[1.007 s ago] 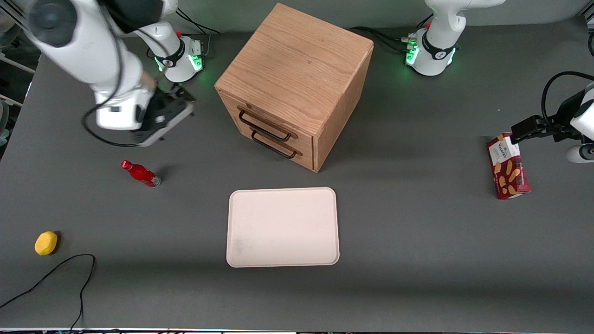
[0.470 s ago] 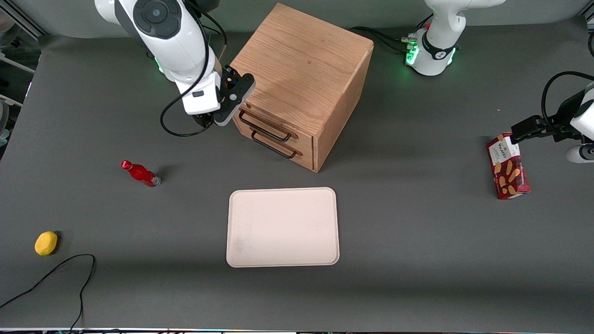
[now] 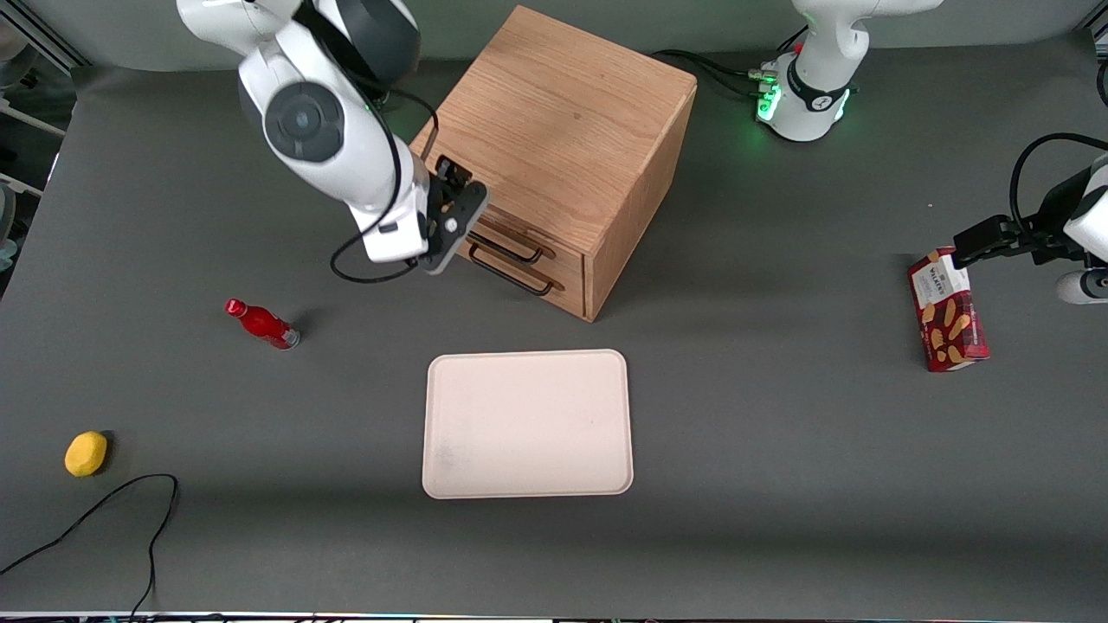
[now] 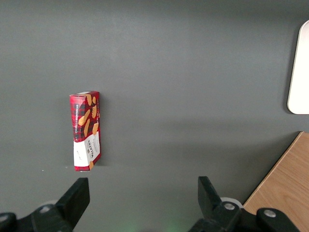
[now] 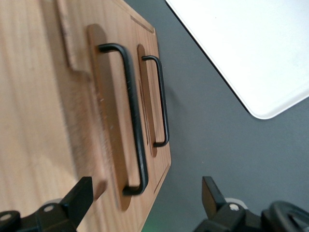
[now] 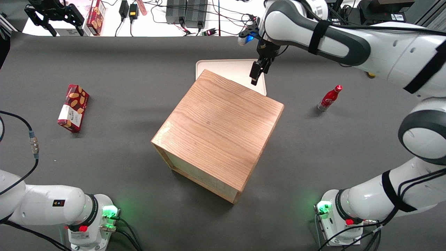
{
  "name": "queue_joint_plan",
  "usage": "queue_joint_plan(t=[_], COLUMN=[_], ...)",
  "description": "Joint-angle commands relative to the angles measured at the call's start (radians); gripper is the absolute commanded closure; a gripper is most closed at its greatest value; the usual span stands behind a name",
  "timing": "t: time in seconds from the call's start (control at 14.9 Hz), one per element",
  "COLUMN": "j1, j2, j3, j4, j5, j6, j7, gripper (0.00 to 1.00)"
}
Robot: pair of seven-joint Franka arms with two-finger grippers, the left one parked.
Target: Open upper drawer
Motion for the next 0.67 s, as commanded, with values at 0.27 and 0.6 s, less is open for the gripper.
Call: queue_joint_plan(t=[0.27, 0.6], j1=[-0.012, -0.006], j2=[0.096, 0.125], j3=[0.018, 0.02], j4=[0.034, 0.024], j5=[0.025, 0.025], j6=[0.037, 0.092], j7=[-0.023, -0.024], gripper=[0.0, 0.0])
